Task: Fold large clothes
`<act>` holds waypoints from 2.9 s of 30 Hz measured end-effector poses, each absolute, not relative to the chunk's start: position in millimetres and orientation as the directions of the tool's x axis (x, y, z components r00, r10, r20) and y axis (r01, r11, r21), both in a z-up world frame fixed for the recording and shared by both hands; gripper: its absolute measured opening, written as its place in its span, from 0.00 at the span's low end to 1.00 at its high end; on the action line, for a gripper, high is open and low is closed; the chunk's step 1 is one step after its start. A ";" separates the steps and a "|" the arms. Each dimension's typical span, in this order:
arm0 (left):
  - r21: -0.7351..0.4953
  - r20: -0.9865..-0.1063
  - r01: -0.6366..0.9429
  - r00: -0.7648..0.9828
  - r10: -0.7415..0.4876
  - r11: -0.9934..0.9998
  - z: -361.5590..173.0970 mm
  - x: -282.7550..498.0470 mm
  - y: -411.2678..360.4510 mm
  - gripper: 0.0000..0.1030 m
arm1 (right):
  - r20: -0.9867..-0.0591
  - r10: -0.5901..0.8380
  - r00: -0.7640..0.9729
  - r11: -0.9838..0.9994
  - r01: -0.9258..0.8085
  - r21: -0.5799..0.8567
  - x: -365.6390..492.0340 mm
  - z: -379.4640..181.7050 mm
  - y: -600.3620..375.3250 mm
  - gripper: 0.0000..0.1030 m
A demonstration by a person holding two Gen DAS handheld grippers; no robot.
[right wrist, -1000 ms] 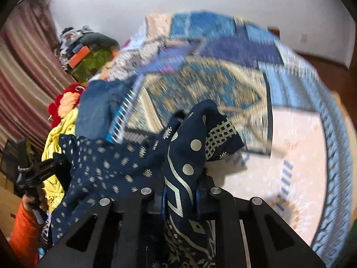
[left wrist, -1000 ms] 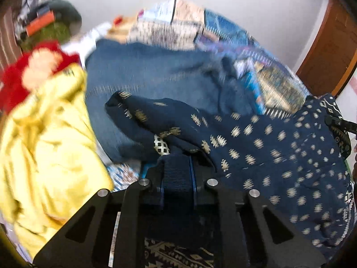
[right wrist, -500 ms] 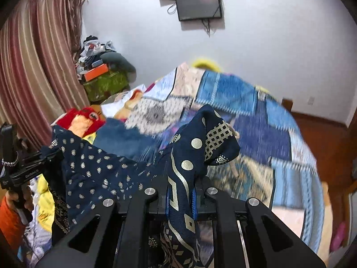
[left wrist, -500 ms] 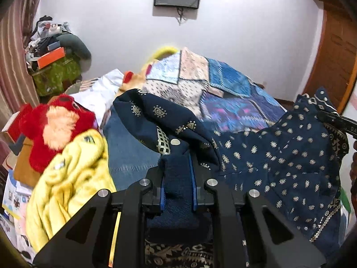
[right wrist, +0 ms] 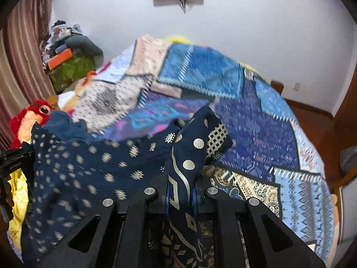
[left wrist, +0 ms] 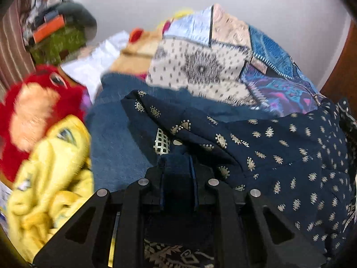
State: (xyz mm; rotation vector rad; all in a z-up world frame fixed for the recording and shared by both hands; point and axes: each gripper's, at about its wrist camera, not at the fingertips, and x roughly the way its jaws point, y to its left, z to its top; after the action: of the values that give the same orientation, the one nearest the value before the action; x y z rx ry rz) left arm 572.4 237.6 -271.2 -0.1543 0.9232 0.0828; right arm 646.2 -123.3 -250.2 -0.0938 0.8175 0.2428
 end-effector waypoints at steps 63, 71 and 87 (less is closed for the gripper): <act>-0.352 -0.874 -0.163 0.408 -0.262 0.922 -330.0 224.2 204.3 0.37 | -0.834 0.425 0.351 0.895 -0.304 0.327 293.9 -266.9 -169.7 0.50; -0.132 -0.881 -0.078 0.466 -0.081 0.988 -298.3 223.4 188.2 0.08 | -0.817 0.452 0.358 0.871 -0.373 0.318 299.5 -259.0 -158.3 0.11; -0.268 -0.625 -0.026 0.765 -0.153 0.963 -146.1 299.3 211.9 0.07 | -0.653 0.504 0.565 0.852 -0.451 0.266 371.8 -147.9 -147.1 0.07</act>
State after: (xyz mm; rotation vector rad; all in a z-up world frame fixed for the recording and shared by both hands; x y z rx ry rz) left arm 299.3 211.9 -146.1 -0.2692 0.6980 -0.0696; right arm 371.9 -147.1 -147.9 0.0714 0.7911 0.5622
